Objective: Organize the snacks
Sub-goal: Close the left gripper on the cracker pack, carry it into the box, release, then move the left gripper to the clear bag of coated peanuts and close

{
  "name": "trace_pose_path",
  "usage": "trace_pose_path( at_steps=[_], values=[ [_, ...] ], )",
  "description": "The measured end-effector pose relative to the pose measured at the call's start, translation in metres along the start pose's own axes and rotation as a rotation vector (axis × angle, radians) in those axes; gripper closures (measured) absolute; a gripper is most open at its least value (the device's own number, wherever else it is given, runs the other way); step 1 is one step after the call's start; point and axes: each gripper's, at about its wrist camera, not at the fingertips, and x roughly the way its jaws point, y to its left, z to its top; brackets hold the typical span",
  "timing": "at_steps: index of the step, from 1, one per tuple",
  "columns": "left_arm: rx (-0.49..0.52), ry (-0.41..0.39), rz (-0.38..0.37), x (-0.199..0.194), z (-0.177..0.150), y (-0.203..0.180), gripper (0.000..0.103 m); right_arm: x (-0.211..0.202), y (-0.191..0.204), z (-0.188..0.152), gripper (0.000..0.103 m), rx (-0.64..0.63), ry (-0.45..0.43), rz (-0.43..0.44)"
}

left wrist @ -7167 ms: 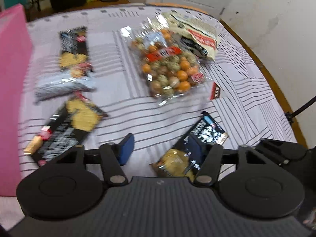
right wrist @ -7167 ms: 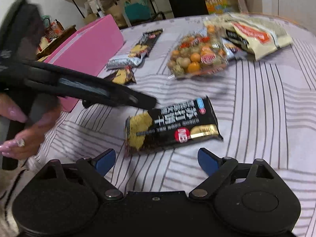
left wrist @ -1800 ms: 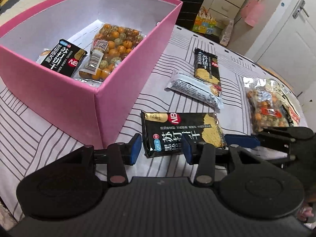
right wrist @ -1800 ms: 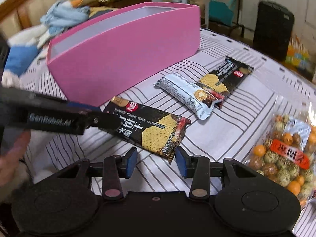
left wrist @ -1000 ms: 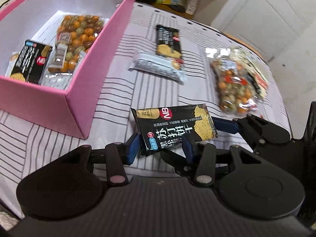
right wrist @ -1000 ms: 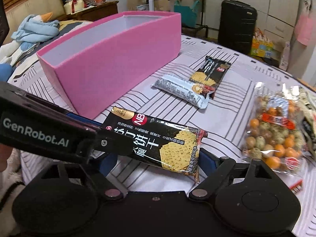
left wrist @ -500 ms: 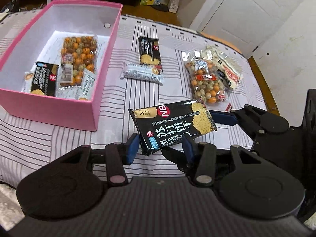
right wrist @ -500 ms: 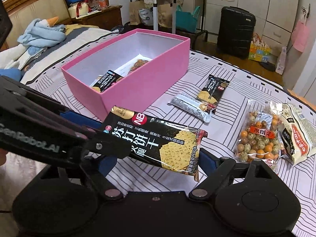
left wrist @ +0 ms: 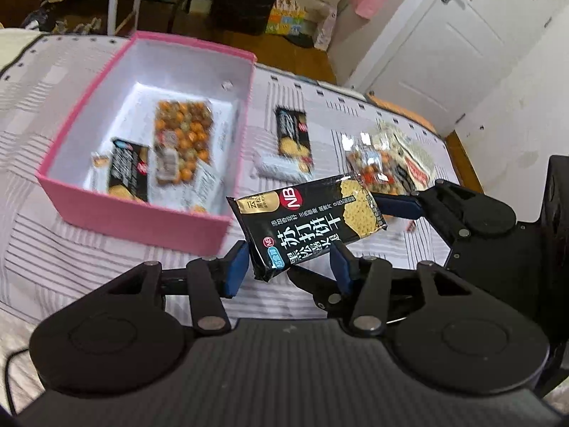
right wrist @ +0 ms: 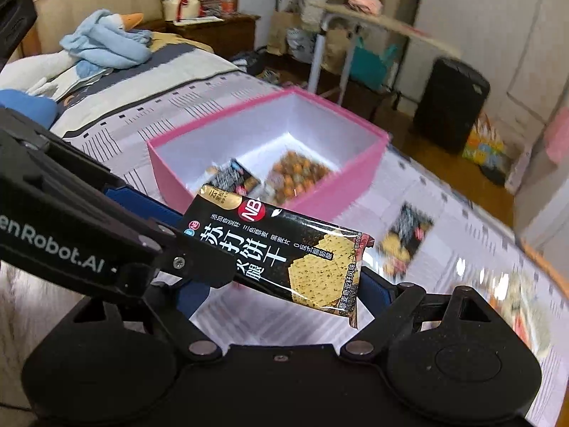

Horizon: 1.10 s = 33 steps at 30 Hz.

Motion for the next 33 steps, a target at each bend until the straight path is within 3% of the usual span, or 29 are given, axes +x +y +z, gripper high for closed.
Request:
trace_pose_path(
  at_steps=[5,11,18,22,26,30,33],
  values=[
    [-0.024,-0.051,0.016,-0.005,0.021,0.034,0.055,0.031,0.001,0.03,0.01,-0.039,-0.051,0.048],
    [-0.043,-0.036,0.079,0.029,0.049,0.073,0.055,0.091,-0.01,0.04,0.011,0.094,-0.023,0.141],
    [-0.16,0.049,0.065,0.064,0.059,0.112,0.055,0.109,0.004,0.043,0.01,-0.064,-0.029,0.123],
    [-0.192,0.061,0.064,0.068,0.054,0.12,0.048,0.099,0.002,0.036,0.009,-0.102,-0.053,0.113],
    [-0.169,0.01,0.076,0.061,0.046,0.114,0.04,0.071,-0.012,0.02,0.009,-0.032,-0.096,0.113],
    [-0.116,-0.056,0.117,0.053,0.037,0.103,0.04,0.036,-0.027,0.0,0.009,0.036,-0.138,0.082],
    [-0.096,-0.072,0.085,0.044,0.039,0.095,0.04,0.007,-0.037,-0.009,0.009,0.032,-0.173,0.022]
  ],
)
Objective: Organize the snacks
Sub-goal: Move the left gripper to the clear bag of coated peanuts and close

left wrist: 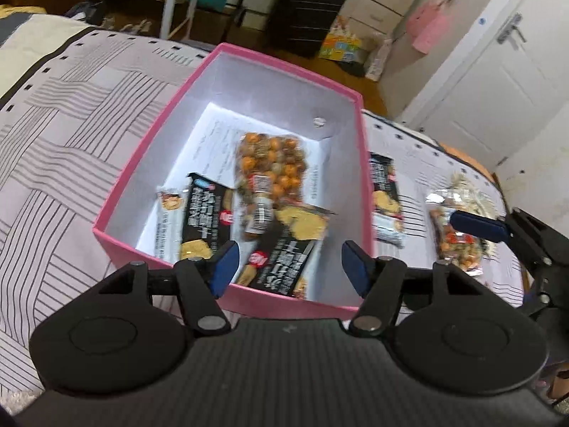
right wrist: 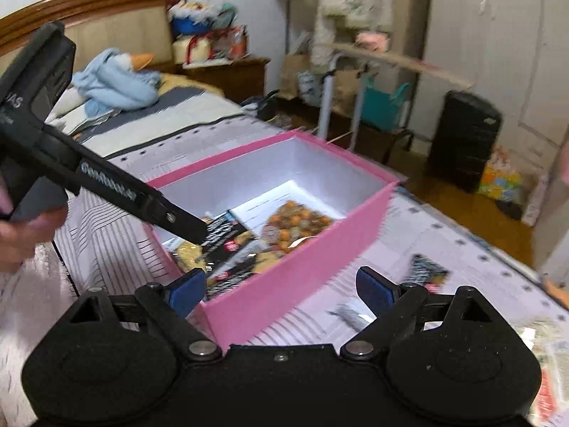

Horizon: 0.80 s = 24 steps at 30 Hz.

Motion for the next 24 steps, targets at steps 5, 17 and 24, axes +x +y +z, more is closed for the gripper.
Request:
trace_pose_path(
  at_steps=[5,17,24],
  values=[
    [0.078,-0.049,-0.02,-0.027,0.012,-0.034,0.04,-0.041,-0.022,-0.001,0.009,0.019,-0.002,-0.081],
    [0.216,-0.01,-0.21,-0.018,0.022,-0.152,0.042,-0.062,-0.079,-0.054,0.009,0.197,0.113,-0.153],
    [0.284,0.086,-0.242,0.056,0.002,-0.204,0.045,-0.025,-0.131,-0.09,0.009,0.36,0.133,-0.193]
  ],
)
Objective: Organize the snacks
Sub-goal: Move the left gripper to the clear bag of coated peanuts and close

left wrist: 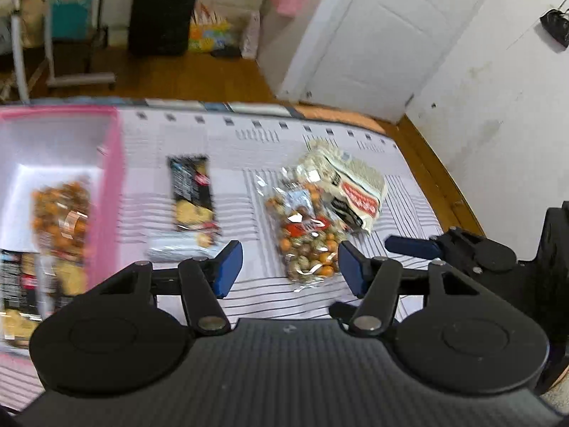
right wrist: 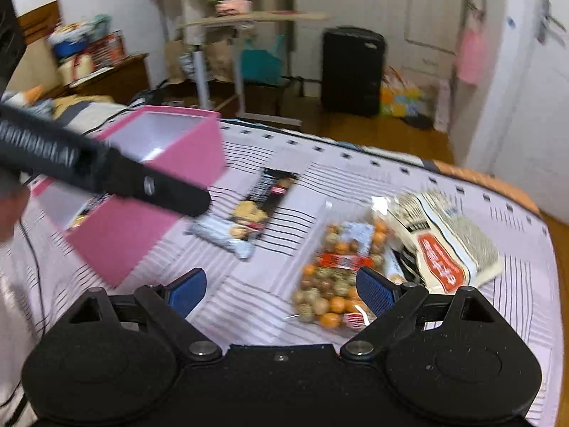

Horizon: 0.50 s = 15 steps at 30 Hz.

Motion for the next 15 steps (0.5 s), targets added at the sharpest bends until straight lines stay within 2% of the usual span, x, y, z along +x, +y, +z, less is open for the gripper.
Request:
trace_pose_path(
  at_steps=[4,6,9,12,15],
  values=[
    [-0.058,0.039,-0.022,0.054,0.005,0.003,0.047,0.041,-0.022,-0.002,0.009,0.081,0.081,-0.01],
    [-0.065,0.05,-0.014,0.078,0.008,0.006,0.047,0.057,-0.028,-0.006,0.009,0.115,0.111,-0.044],
    [-0.085,0.08,-0.037,0.112,0.009,0.011,0.048,0.071,-0.028,-0.016,0.008,0.137,0.118,-0.079],
    [-0.11,0.103,-0.052,0.135,0.002,0.017,0.049,0.08,-0.021,-0.027,0.007,0.086,0.102,-0.14],
    [-0.138,0.092,-0.03,0.153,-0.007,0.024,0.049,0.088,-0.021,-0.035,0.003,0.082,0.1,-0.123]
  ],
)
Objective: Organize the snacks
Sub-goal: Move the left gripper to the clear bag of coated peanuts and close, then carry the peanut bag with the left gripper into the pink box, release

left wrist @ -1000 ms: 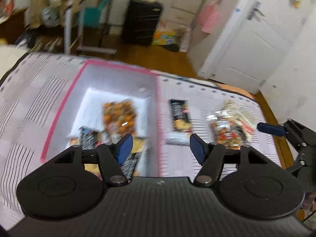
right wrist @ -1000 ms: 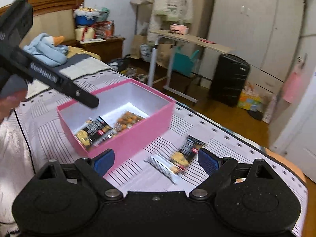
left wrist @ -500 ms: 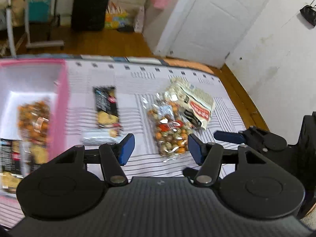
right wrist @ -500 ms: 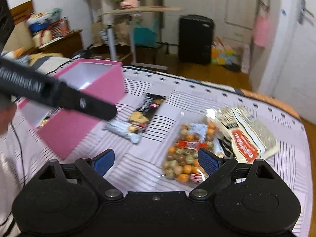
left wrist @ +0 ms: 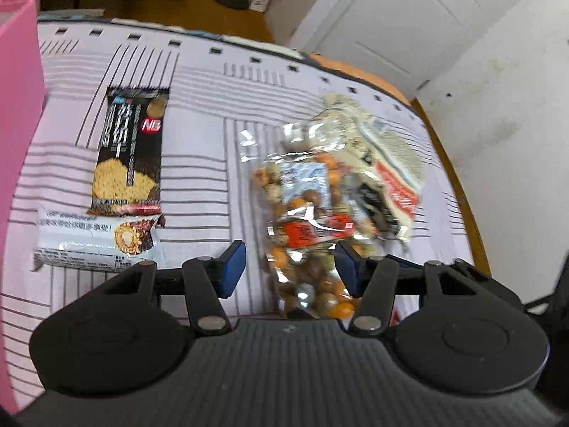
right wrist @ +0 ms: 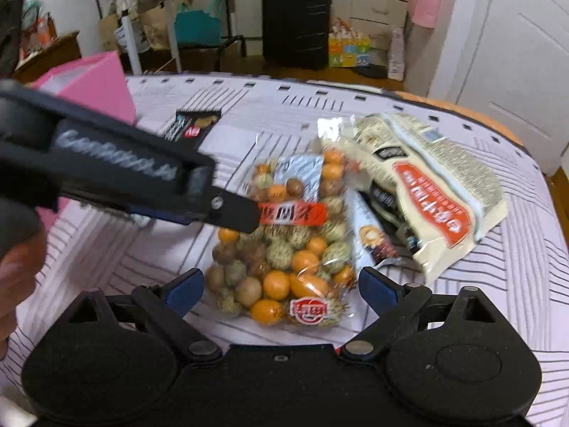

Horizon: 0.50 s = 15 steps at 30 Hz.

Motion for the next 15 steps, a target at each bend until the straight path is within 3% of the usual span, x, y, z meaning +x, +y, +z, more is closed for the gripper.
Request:
trace_pose_path(
  at_steps=[6,9,15],
  values=[
    [-0.061,0.027,-0.105,0.02,-0.014,0.012,0.059,0.006,0.004,-0.008,0.0,0.008,-0.005,0.002],
    [-0.065,0.02,-0.104,0.023,-0.018,0.01,0.059,0.017,0.01,-0.013,0.0,-0.044,-0.003,-0.032],
    [-0.087,0.055,-0.102,0.024,-0.021,0.006,0.06,0.006,0.006,-0.015,0.007,0.076,-0.033,-0.019]
  ],
)
